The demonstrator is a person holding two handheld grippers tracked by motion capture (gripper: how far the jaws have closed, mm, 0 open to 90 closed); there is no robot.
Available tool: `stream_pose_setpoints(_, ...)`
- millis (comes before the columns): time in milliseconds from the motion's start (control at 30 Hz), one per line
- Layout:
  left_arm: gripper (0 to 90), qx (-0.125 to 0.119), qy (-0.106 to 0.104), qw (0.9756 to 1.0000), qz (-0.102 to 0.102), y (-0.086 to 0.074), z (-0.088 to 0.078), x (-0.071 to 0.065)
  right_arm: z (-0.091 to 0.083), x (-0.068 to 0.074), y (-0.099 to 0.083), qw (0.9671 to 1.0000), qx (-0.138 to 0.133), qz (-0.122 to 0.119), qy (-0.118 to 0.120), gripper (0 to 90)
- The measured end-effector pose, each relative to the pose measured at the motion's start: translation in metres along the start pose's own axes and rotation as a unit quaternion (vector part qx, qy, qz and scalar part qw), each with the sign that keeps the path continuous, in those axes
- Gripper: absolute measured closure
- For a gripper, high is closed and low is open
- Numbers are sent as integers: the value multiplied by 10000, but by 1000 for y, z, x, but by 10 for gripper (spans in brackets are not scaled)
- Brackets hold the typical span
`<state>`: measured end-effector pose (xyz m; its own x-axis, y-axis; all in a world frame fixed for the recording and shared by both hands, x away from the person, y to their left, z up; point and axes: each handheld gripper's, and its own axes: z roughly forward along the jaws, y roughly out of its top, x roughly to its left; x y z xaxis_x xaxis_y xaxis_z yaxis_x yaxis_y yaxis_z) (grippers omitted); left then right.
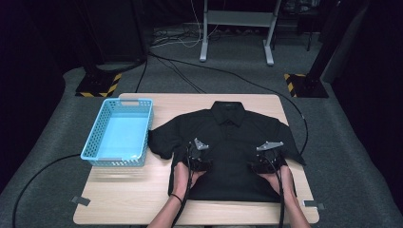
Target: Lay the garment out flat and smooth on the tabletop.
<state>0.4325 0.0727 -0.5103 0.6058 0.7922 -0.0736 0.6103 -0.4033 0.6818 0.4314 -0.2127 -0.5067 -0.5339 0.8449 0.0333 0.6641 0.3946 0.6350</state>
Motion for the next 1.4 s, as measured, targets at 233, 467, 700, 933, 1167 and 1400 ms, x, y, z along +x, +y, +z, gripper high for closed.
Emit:
stream_pose_setpoints(233, 882, 21, -182, 9998, 68, -1, -9, -7, -9, 10, 2, 9998, -27, -209, -39, 876)
stream_pose_setpoints(467, 883, -291, -594, 9977, 171, -23, -53, -23, -54, 40, -20, 9978, -498, -445, 46, 883)
stream_pose_setpoints(700, 879, -126, -759, 9970, -16, -53, -39, -26, -39, 51, -56, 9989, -321, -334, 33, 880)
stream_pose_setpoints(933, 880, -287, -517, 9982, -51, -43, -28, -16, -24, 39, -45, 9979, -599, -211, -89, 880)
stream_pose_setpoints(1167, 880, -222, -400, 9984, -322, -20, -12, 6, -3, 24, -16, 9983, -521, -169, -198, 879)
stream_pose_setpoints(1400, 881, -494, -627, 9963, -323, -23, -40, -1, -30, 34, -15, 9970, -752, -140, -134, 882)
